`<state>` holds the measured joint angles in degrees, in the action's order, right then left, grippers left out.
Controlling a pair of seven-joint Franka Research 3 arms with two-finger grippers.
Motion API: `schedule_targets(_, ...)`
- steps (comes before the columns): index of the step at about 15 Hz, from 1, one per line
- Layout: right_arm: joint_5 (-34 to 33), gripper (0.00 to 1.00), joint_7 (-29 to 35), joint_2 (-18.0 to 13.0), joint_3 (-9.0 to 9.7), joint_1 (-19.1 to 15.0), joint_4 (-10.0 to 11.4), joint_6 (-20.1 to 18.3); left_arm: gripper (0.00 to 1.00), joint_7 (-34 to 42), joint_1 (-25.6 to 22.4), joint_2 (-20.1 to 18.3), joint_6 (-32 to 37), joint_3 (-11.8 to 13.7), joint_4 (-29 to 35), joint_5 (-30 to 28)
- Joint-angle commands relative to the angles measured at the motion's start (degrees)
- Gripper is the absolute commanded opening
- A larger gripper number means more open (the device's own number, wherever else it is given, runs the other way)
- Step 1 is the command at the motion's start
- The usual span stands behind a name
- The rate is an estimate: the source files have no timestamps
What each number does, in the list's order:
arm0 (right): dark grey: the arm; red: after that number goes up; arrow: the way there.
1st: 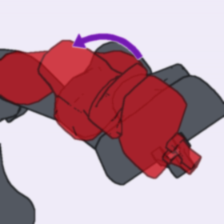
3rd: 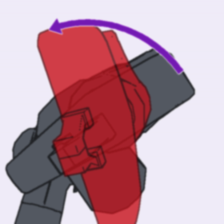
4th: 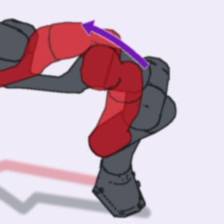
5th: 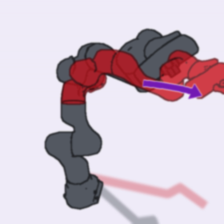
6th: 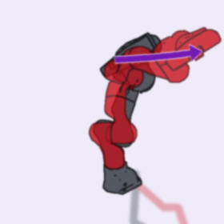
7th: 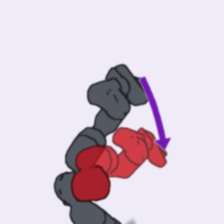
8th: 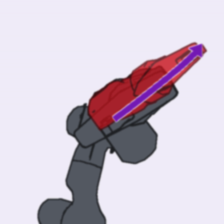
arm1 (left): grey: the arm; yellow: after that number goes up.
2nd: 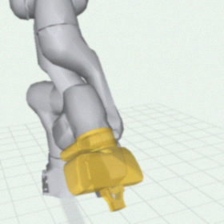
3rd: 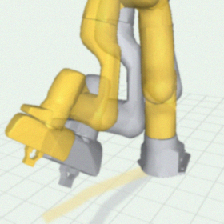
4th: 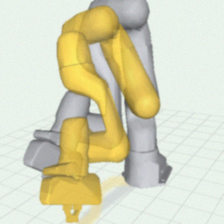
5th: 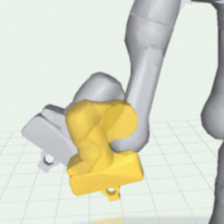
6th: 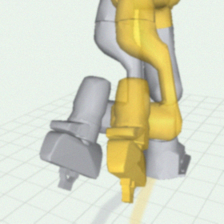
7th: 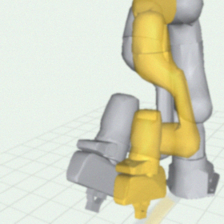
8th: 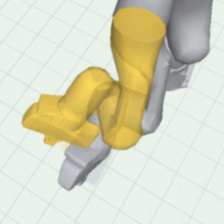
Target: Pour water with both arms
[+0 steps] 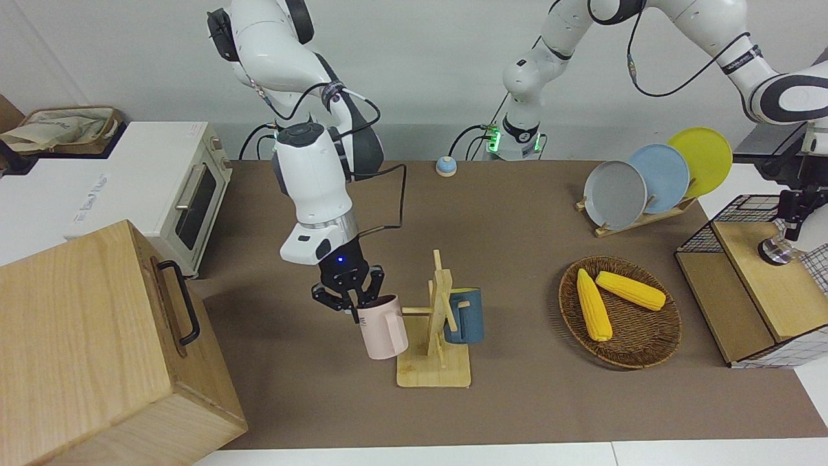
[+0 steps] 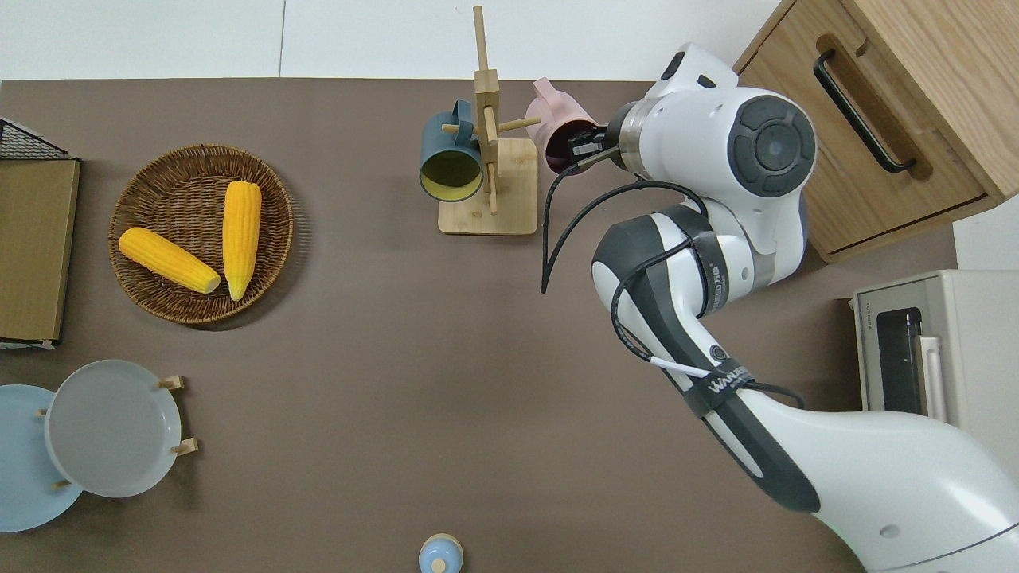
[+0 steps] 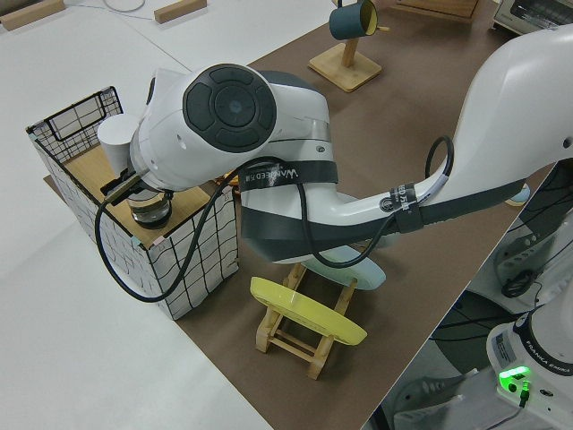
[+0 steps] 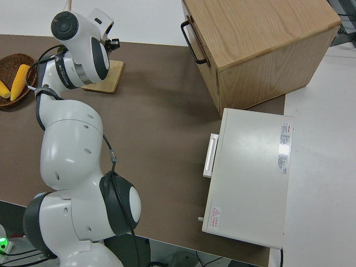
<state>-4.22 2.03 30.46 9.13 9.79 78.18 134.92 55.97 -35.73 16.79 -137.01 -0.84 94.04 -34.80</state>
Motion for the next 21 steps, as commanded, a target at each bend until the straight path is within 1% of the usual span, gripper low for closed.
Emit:
schedule_targets(1, -0.61, 0.000, -4.57, -3.82, 0.98, -3.63, 3.29, -3.25, 0.03, -5.41, 0.39, -1.06, 0.42, -0.48, -2.11, 2.18)
schedule_targets(2, -0.52, 0.000, -5.54, -4.61, 0.98, -4.24, 3.99, -4.13, 0.03, -7.60, 0.83, -1.58, 1.29, -0.48, -2.80, 4.20)
schedule_targets(4, -0.44, 0.000, -6.86, -6.02, 0.98, -5.30, 4.88, -5.62, 0.03, -11.91, 1.01, -1.76, 5.67, -0.48, -6.13, 6.85)
schedule_targets(6, -0.17, 0.000, -7.74, -6.46, 0.98, -6.27, 4.88, -6.68, 0.03, -15.96, 1.80, -1.76, 10.25, -0.39, -8.69, 8.78)
schedule_targets(8, -0.08, 0.000, -7.83, -6.90, 0.98, -6.88, 4.88, -7.65, 0.03, -18.78, 1.80, -1.94, 12.46, -0.48, -10.71, 11.59)
schedule_targets(10, -0.08, 0.000, -7.83, -7.34, 0.89, -7.67, 4.88, -10.28, 0.03, -20.63, 2.06, -2.81, 14.83, -0.57, -11.33, 12.65)
schedule_targets(11, -0.43, 0.000, -7.75, -7.52, 0.89, -7.85, 4.79, -12.20, 0.03, -21.59, 2.85, -3.69, 15.27, -0.57, -11.34, 12.74)
schedule_targets(13, -0.70, 0.000, -7.66, -8.22, 0.72, -7.94, 4.88, -17.47, 0.03, -23.52, 3.21, -6.15, 16.24, -0.66, -11.25, 12.83)
schedule_targets(16, -0.96, 0.000, -6.61, -9.27, 0.54, -7.68, 4.97, -28.36, 0.04, -25.55, 4.52, -8.35, 19.75, -1.45, -10.99, 15.72)
schedule_targets(17, -1.05, 0.000, -5.21, -9.62, 0.54, -7.68, 5.66, -30.83, 0.04, -25.99, 5.31, -9.40, 20.72, -1.45, -10.46, 15.91)
schedule_targets(18, -1.05, 0.000, -1.63, -10.50, 0.71, -6.98, 7.93, -32.34, 0.04, -26.69, 6.45, -11.50, 22.55, -1.45, -8.80, 16.78)
schedule_targets(19, -0.70, 0.000, 1.10, -11.03, 1.06, -6.37, 9.52, -32.52, 0.03, -27.57, 7.68, -13.17, 22.75, -1.54, -6.96, 18.79)
schedule_targets(20, 0.09, 0.000, 4.35, -11.12, 1.15, -4.71, 10.58, -32.96, 0.03, -29.06, 9.17, -14.84, 22.57, -1.54, -4.77, 20.72)
schedule_targets(21, 1.92, 0.000, 9.95, -10.86, 1.16, -1.56, 10.68, -34.01, 0.03, -32.03, 11.45, -17.56, 21.96, -1.62, -1.53, 22.57)
